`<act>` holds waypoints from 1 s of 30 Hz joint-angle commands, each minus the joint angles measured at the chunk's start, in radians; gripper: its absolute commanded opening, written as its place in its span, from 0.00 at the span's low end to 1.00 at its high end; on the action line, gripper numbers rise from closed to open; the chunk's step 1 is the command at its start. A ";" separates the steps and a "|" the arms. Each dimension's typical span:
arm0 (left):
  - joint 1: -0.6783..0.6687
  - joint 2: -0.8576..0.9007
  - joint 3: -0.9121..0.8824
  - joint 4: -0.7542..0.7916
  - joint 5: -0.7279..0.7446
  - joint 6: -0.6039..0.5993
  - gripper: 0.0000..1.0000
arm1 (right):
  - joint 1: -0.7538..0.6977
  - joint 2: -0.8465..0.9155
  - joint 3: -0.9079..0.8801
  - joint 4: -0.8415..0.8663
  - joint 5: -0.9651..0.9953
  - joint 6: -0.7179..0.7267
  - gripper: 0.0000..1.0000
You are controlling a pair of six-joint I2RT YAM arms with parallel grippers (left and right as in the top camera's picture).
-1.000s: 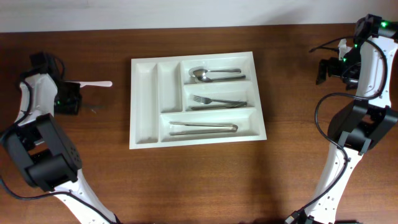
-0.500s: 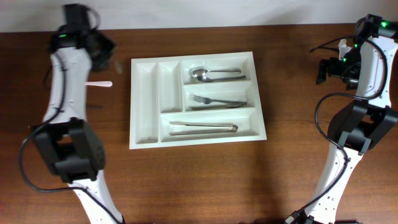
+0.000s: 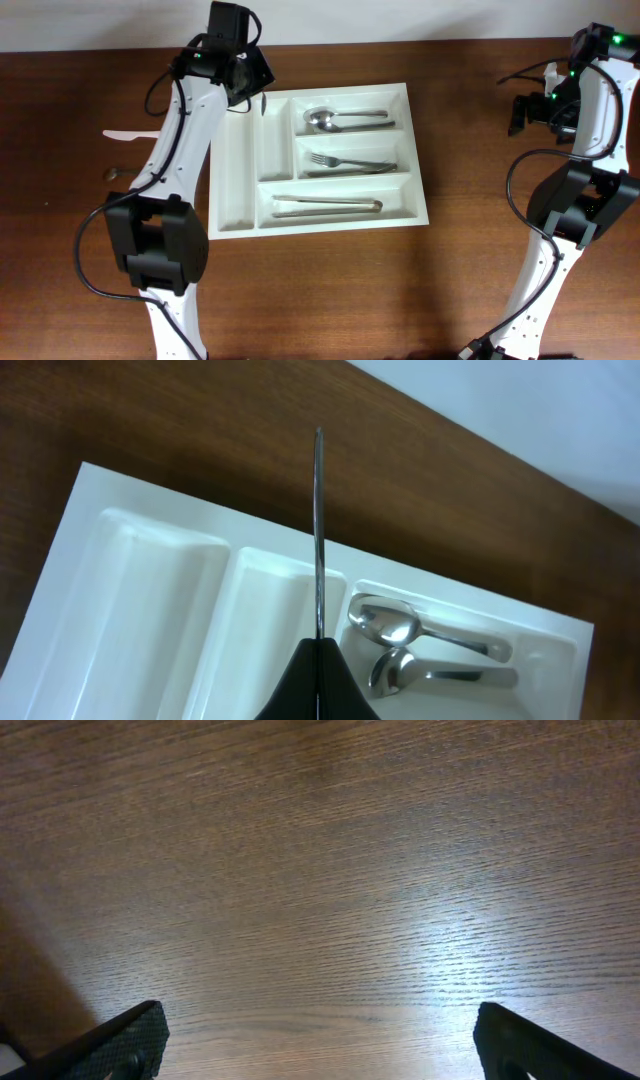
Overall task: Pack container
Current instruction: 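Carry the spoon right and drop it into the tray's left compartment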
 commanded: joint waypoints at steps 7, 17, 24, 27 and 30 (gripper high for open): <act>0.005 -0.038 0.016 -0.078 -0.023 0.245 0.02 | -0.002 -0.018 0.017 0.000 -0.002 -0.010 0.99; 0.027 -0.038 0.016 -0.266 -0.101 0.316 0.02 | -0.002 -0.018 0.017 0.000 -0.002 -0.010 0.99; 0.044 -0.038 0.016 -0.387 -0.101 0.316 0.03 | -0.002 -0.018 0.017 0.000 -0.002 -0.010 0.99; 0.044 -0.038 0.016 -0.396 -0.101 0.316 0.04 | -0.002 -0.018 0.017 0.001 -0.002 -0.010 0.99; 0.044 -0.038 0.016 -0.396 -0.101 0.316 0.07 | -0.002 -0.018 0.017 0.000 -0.002 -0.010 0.99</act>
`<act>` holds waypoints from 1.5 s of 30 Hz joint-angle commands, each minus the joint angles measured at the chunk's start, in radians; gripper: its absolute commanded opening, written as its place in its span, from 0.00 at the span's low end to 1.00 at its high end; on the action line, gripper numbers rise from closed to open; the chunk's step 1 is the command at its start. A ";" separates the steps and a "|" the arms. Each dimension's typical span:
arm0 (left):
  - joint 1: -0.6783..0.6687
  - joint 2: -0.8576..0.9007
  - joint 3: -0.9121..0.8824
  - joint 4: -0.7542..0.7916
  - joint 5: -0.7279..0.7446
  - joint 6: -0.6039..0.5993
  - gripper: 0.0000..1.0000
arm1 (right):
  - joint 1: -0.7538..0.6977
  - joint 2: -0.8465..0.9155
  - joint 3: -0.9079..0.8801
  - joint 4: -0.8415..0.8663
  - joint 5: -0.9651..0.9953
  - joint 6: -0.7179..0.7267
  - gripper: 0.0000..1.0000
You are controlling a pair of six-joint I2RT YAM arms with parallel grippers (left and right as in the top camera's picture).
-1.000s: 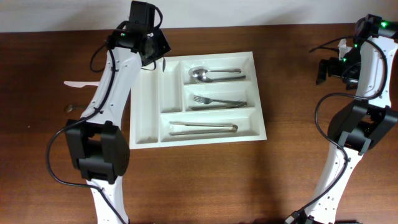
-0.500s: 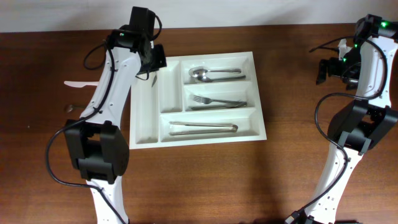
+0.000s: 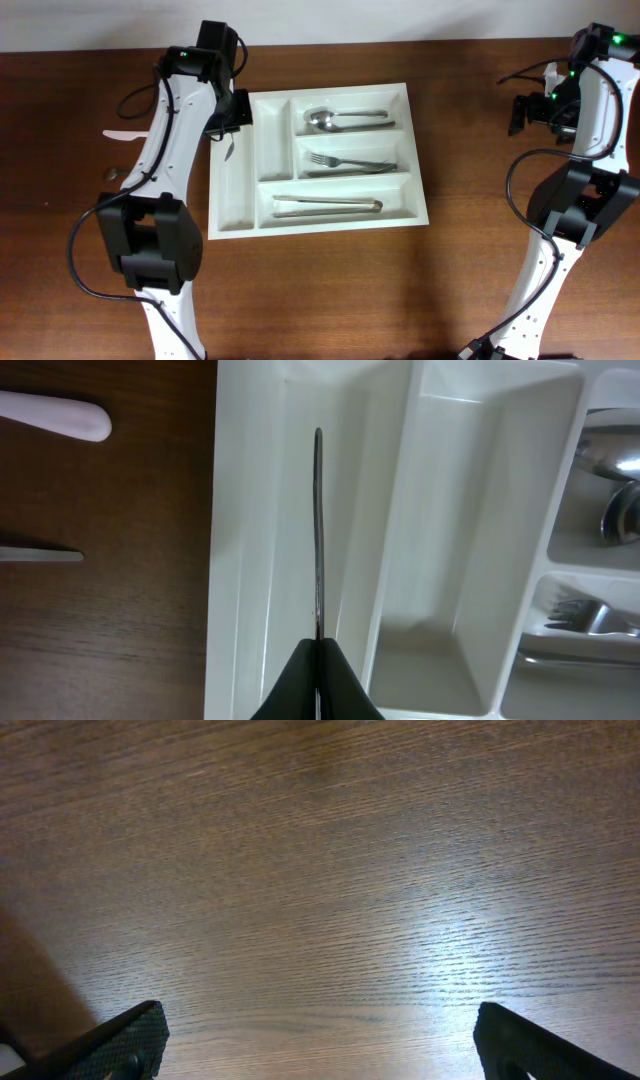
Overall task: Pack container
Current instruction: 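Carry the spoon right and drop it into the tray's left compartment, then withdraw the left gripper left over the second small spoon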
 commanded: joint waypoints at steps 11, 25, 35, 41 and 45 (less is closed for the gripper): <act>0.003 -0.038 0.016 0.021 -0.028 0.015 0.67 | -0.002 -0.018 0.017 0.000 -0.002 -0.011 0.99; 0.158 -0.038 0.017 -0.012 -0.108 -0.357 0.99 | -0.002 -0.018 0.017 0.000 -0.002 -0.011 0.99; 0.353 -0.037 0.014 -0.113 0.085 -0.990 0.99 | -0.002 -0.018 0.017 0.000 -0.002 -0.011 0.99; 0.393 -0.037 0.014 -0.097 0.085 -1.407 0.99 | -0.002 -0.018 0.017 0.000 -0.002 -0.011 0.99; 0.393 -0.033 0.014 -0.093 0.077 -1.588 0.99 | -0.002 -0.018 0.017 0.001 -0.002 -0.011 0.99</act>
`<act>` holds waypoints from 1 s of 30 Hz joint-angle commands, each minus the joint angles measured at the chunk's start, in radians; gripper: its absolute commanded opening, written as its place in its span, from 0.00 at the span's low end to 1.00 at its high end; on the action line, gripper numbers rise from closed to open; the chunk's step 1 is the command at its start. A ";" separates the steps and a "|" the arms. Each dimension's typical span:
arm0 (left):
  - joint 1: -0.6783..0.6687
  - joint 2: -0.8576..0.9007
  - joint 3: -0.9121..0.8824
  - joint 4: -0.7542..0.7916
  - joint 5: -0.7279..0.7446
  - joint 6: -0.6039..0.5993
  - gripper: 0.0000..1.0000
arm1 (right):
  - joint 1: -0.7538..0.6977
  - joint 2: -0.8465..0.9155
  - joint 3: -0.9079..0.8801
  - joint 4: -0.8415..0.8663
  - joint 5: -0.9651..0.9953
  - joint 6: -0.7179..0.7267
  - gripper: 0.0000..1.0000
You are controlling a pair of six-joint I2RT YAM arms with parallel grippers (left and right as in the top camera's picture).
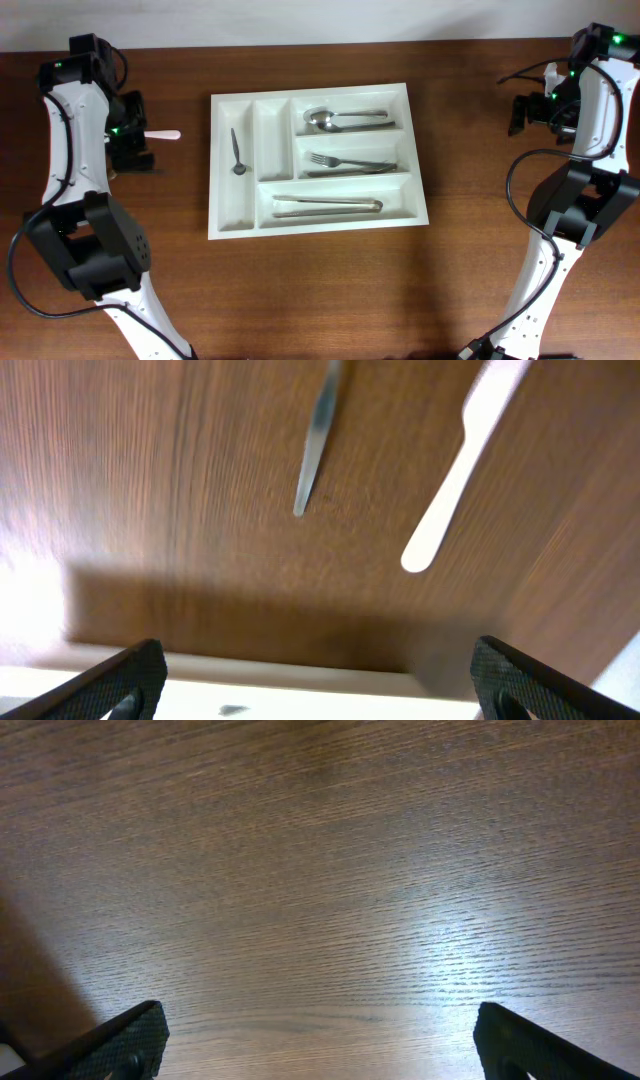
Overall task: Pack container
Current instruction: 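Withdraw the left gripper left over the second small spoon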
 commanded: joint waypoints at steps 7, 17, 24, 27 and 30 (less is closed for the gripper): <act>0.014 0.004 0.014 0.038 -0.119 -0.152 0.99 | -0.002 -0.018 0.017 0.000 -0.002 -0.010 0.99; 0.096 0.084 0.014 0.071 -0.053 0.074 0.99 | -0.002 -0.018 0.017 0.000 -0.002 -0.010 0.99; 0.120 0.137 0.014 0.069 -0.058 0.240 0.99 | -0.002 -0.018 0.017 0.000 -0.002 -0.010 0.99; 0.120 0.167 0.014 0.054 -0.053 0.245 0.99 | -0.002 -0.018 0.017 0.000 -0.002 -0.010 0.99; 0.120 0.191 0.014 0.042 -0.054 0.245 0.99 | -0.002 -0.018 0.017 0.000 -0.002 -0.010 0.99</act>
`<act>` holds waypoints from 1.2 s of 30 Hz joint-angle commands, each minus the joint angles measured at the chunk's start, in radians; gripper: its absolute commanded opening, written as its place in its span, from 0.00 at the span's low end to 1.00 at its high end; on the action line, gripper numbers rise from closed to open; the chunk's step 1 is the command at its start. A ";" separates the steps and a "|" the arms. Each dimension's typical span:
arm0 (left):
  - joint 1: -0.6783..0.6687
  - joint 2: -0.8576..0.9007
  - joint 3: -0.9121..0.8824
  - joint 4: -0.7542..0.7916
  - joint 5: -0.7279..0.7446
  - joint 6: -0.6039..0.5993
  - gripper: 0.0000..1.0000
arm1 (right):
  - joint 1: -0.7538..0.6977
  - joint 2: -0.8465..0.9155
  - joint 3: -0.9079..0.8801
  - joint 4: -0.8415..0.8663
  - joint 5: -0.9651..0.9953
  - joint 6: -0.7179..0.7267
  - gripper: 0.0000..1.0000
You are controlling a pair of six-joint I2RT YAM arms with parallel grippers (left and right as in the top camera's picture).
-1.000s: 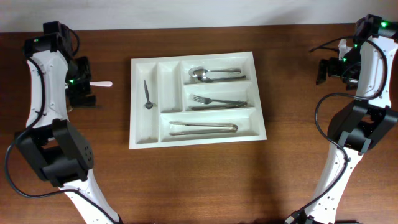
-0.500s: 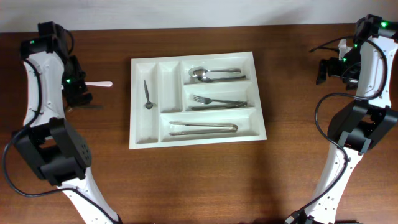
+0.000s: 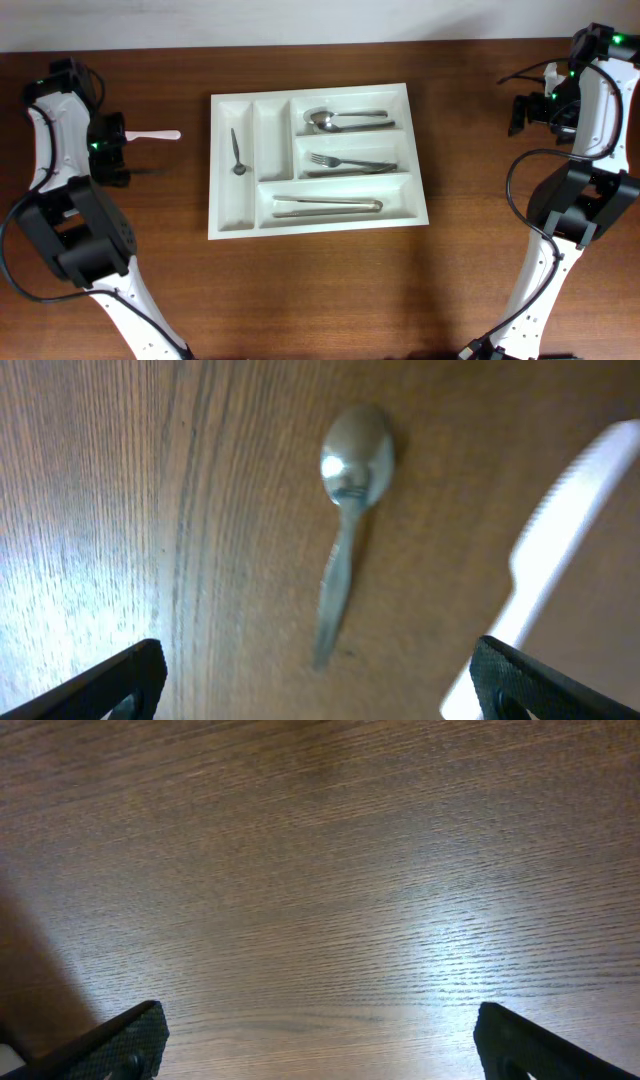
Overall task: Pack container
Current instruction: 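Withdraw the left gripper left over the second small spoon, then lower the left gripper and close it on the second spoon's bowl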
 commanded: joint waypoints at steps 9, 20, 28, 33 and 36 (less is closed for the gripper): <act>0.002 0.058 0.014 0.022 -0.008 0.041 0.99 | -0.002 -0.018 0.017 0.000 -0.002 -0.011 0.99; 0.004 0.117 0.014 0.032 -0.018 0.040 0.99 | -0.002 -0.018 0.017 0.000 -0.002 -0.011 0.99; 0.008 0.135 0.014 0.060 -0.018 0.018 0.99 | -0.002 -0.018 0.017 0.000 -0.002 -0.011 0.99; 0.016 0.135 0.014 0.066 -0.017 -0.006 0.99 | -0.002 -0.018 0.017 0.000 -0.002 -0.011 0.99; 0.023 0.135 0.014 0.067 -0.017 -0.009 0.99 | -0.002 -0.018 0.017 0.000 -0.002 -0.011 0.99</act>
